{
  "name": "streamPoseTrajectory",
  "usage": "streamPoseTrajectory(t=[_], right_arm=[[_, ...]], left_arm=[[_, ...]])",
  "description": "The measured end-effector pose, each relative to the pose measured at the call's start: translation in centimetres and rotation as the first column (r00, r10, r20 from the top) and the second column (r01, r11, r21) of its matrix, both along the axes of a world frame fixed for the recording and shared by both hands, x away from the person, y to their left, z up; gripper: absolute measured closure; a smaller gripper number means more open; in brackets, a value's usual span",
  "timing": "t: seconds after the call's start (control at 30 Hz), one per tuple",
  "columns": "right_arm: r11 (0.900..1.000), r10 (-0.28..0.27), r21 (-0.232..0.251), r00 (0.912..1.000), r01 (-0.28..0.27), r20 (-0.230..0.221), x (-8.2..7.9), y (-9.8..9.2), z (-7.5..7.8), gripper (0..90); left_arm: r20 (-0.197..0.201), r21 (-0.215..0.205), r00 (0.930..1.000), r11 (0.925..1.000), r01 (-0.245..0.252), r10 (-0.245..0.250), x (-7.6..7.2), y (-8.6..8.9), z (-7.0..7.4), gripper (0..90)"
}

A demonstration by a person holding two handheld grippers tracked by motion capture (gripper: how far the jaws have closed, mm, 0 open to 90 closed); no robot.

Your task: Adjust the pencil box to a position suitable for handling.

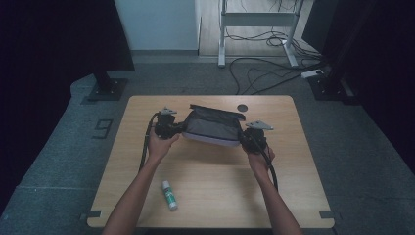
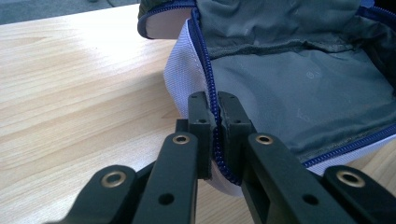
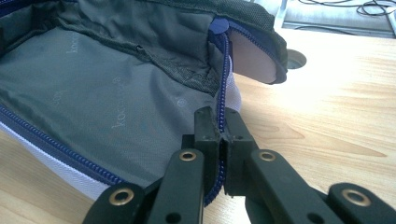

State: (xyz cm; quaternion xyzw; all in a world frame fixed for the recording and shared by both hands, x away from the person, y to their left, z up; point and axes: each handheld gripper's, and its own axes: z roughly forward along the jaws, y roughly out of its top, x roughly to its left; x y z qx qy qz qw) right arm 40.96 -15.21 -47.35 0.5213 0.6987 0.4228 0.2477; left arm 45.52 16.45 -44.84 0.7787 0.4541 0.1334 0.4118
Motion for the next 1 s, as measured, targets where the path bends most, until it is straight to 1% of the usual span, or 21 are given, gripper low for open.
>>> streamPoseTrajectory(t=[0.23, 0.47, 0.63, 1.0], right_arm=[[1.000, 0.010, 0.003, 0.9999, -0.010, 0.010, -0.2, 0.4, 0.5, 85.8], [1.000, 0.021, 0.006, 0.9996, -0.021, 0.021, -0.5, 0.6, 0.9, 85.8], [1.000, 0.025, 0.007, 0.9992, -0.026, 0.029, -0.8, 0.7, 1.2, 85.8], [0.999, 0.042, 0.011, 0.9982, -0.043, 0.043, -1.4, 0.7, 1.6, 85.8]], left_arm=[[0.007, -0.007, 1.0000, 1.0000, 0.002, -0.002, -0.4, 0.6, 0.5, 85.5], [0.027, -0.017, 0.9996, 0.9998, 0.004, -0.004, -1.1, 1.0, 1.0, 85.5], [0.037, -0.015, 0.9993, 0.9998, 0.011, -0.010, -1.6, 1.1, 1.3, 85.5], [0.048, -0.020, 0.9986, 0.9995, 0.023, -0.022, -2.7, 1.4, 1.1, 85.5]])
